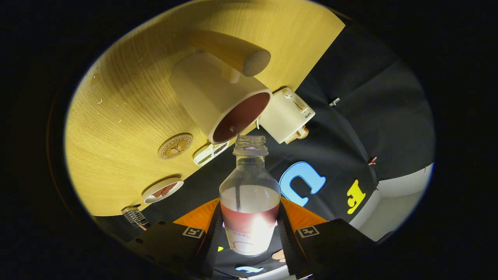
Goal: Take the bottle from table, then pour the juice into the cup, finally place the bottle on the coaster
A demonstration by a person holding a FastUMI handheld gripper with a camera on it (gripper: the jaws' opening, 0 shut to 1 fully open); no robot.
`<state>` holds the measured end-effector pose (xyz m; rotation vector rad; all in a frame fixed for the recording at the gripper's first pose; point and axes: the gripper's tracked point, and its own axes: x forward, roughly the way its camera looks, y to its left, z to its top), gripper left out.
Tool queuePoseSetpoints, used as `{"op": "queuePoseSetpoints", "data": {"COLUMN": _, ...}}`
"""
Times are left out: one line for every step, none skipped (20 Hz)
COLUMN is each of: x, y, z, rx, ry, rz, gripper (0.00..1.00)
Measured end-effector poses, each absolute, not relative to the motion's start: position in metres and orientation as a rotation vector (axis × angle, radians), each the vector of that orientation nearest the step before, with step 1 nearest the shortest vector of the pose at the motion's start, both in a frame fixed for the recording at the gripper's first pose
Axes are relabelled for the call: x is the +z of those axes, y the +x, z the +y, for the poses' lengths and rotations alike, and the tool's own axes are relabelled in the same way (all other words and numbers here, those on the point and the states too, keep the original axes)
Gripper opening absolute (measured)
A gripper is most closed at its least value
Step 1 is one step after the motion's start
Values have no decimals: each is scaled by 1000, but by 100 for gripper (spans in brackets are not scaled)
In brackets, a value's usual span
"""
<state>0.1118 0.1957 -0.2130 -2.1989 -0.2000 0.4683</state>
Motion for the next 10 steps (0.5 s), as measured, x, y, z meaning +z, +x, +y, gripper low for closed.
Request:
{"op": "queuePoseSetpoints", "data": {"x": -214, "y": 114, "z": 192, "rx": 465, "ry": -2181, "rz": -189, "gripper": 71}}
{"op": "queuePoseSetpoints", "data": {"x": -214, "y": 115, "z": 188, "rx": 460, "ry": -2150, "rz": -166, "gripper": 71}}
{"op": "queuePoseSetpoints", "data": {"x": -214, "y": 115, "z": 186, "rx": 448, "ry": -2104, "rz": -141, "gripper": 71}}
{"op": "queuePoseSetpoints", "data": {"x": -213, "y": 114, "z": 182, "rx": 438, "ry": -2044, "rz": -108, "gripper": 71}}
{"op": "queuePoseSetpoints", "data": {"x": -214, "y": 114, "z": 180, "rx": 436, "ry": -1984, "rz": -73, "gripper": 71}}
{"op": "queuePoseSetpoints", "data": {"x": -215, "y": 113, "z": 178, "rx": 437, "ry": -1925, "rz": -39, "gripper": 71}}
{"op": "queuePoseSetpoints", "data": {"x": -217, "y": 111, "z": 178, "rx": 447, "ry": -1865, "rz": -8, "gripper": 71}}
{"op": "queuePoseSetpoints", "data": {"x": -219, "y": 108, "z": 179, "rx": 469, "ry": -1804, "rz": 23, "gripper": 71}}
{"op": "queuePoseSetpoints", "data": {"x": -220, "y": 109, "z": 180, "rx": 474, "ry": -1744, "rz": 48, "gripper": 72}}
{"op": "queuePoseSetpoints", "data": {"x": -219, "y": 108, "z": 180, "rx": 464, "ry": -1690, "rz": 61, "gripper": 71}}
